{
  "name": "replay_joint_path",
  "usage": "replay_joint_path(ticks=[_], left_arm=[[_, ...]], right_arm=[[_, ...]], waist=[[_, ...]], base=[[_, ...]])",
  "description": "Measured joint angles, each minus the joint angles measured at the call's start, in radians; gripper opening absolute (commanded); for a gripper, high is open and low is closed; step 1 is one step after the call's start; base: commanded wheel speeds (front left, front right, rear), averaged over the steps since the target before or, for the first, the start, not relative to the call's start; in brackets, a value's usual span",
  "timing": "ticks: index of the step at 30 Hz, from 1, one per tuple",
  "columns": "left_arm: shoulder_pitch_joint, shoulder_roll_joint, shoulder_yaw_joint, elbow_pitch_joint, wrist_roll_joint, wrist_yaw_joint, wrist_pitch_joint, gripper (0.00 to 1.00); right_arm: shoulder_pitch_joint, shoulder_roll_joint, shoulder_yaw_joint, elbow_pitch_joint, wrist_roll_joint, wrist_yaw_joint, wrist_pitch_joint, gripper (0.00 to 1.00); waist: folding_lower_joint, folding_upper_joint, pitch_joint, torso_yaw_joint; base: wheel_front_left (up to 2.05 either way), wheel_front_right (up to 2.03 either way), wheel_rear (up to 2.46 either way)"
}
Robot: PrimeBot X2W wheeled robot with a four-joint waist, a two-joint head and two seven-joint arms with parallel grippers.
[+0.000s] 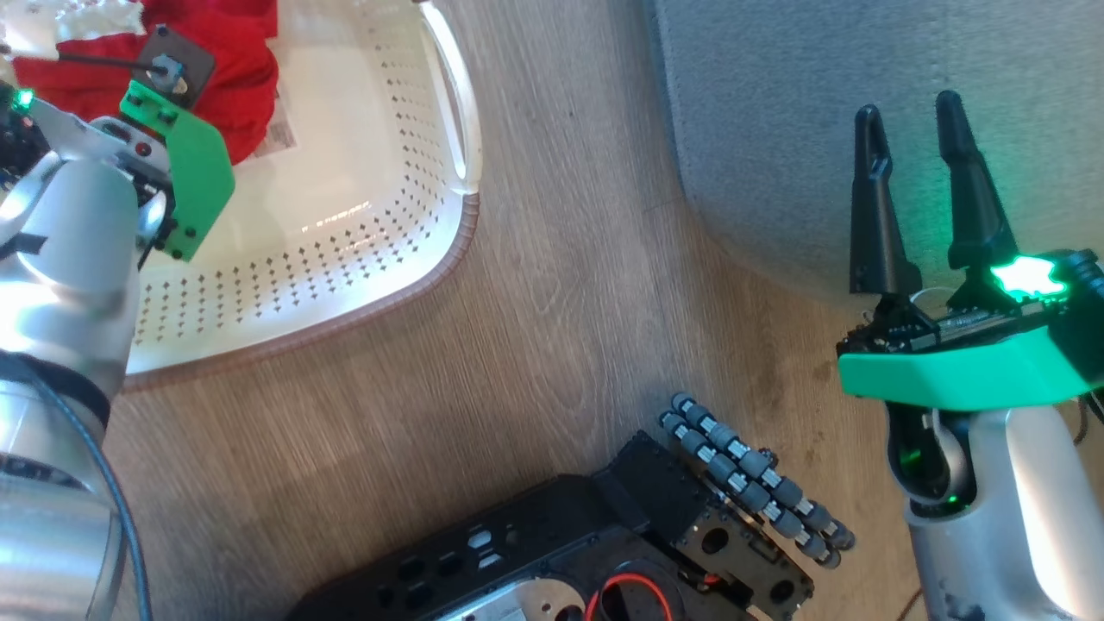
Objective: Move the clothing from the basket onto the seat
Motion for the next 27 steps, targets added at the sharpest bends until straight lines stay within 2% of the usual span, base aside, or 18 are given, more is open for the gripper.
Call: replay_joint_path(ticks=[10,16,17,19,23,27], left_arm=[[0.068,-0.012,0.012,0.002,-0.045,0.018,-0.115,0.00],[0.170,-0.092,0.025,0.001,-0.095,0.026,-0.207,0.00],[0.209,-0.106,0.032,0.000,-0.110,0.026,-0.222,0.00],[0.240,-0.113,0.041,-0.010,-0.122,0.031,-0.230,0.00],[0.276,-0.129,0.048,-0.056,-0.137,0.034,-0.235,0.00],[0.335,-0.146,0.066,-0.183,-0.162,0.044,-0.235,0.00]], right_arm=[[-0.066,0.000,-0.003,0.040,-0.030,0.000,0.000,1.00],[-0.066,0.000,-0.028,0.086,-0.086,0.000,0.000,1.00],[-0.062,0.000,-0.030,0.098,-0.101,0.000,0.000,1.00],[-0.046,0.000,-0.034,0.104,-0.117,0.000,0.000,1.00],[-0.015,0.000,-0.045,0.121,-0.136,0.000,0.000,1.00],[0.019,-0.002,-0.052,0.140,-0.148,0.000,0.000,1.00]], waist=[[0.0000,0.0000,-0.092,-0.006],[0.0000,0.0000,-0.210,0.018],[0.0000,0.0000,-0.258,0.030],[-0.0001,0.0001,-0.307,0.042],[0.0000,0.0001,-0.382,0.063],[-0.0001,0.0001,-0.478,0.096]], base=[[0.00,0.00,0.00],[0.00,0.00,0.00],[0.00,0.00,0.00],[0.00,0.00,0.00],[0.00,0.00,0.00],[0.00,0.00,0.00]])
